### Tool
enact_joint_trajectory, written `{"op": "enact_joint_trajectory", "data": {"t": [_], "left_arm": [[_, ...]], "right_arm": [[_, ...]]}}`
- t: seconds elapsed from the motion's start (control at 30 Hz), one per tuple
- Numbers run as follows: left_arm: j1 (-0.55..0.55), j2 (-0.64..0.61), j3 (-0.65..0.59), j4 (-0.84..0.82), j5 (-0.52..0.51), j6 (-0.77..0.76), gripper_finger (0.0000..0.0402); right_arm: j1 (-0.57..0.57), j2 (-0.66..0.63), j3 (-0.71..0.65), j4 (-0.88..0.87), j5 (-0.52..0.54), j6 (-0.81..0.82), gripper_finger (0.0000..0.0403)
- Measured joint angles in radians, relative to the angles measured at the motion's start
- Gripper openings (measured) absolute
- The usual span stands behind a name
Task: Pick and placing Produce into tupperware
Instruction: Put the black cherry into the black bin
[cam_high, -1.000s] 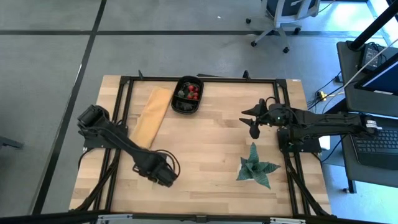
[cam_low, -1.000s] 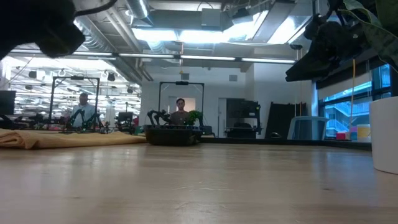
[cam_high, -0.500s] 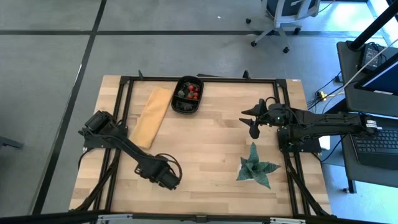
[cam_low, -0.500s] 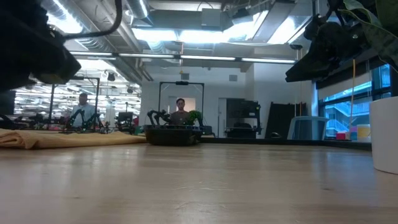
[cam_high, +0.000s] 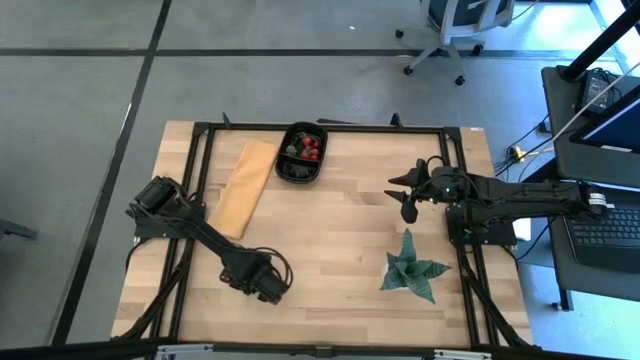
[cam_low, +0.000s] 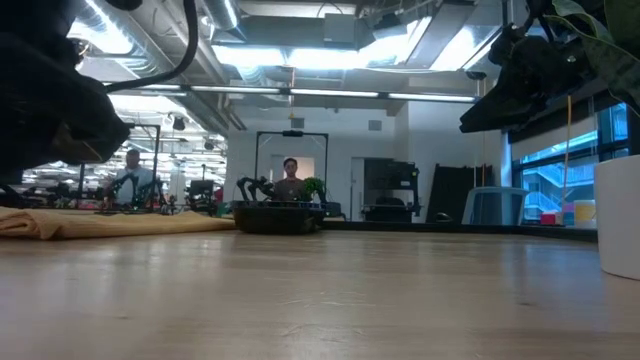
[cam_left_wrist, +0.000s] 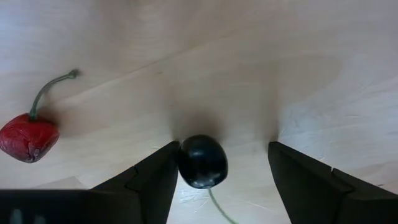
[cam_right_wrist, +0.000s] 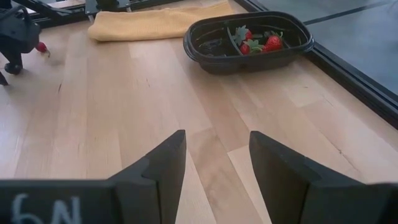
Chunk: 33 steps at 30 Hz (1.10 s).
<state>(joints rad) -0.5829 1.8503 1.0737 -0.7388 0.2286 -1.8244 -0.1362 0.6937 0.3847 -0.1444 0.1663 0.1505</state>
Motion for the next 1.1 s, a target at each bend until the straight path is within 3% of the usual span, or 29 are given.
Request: {"op": "enact_joint_trajectory", "data": {"t": [0.33, 0.63, 1.1], "left_arm": [[0.001, 0.002, 0.000, -0.005, 0.011, 0.061, 0.0185], [0.013, 0.003, -0.002, -0.008, 0.016, 0.103, 0.0158], [0.133, 0.007, -0.005, -0.016, 0.120, 0.365, 0.0113]], "right_arm": [[0.000, 0.000, 0.000, 0.001, 0.000, -0.006, 0.0179], [0.000, 0.000, 0.000, 0.002, 0.000, -0.006, 0.0179], [0.000, 0.000, 0.000, 0.003, 0.000, -0.006, 0.0179]]}}
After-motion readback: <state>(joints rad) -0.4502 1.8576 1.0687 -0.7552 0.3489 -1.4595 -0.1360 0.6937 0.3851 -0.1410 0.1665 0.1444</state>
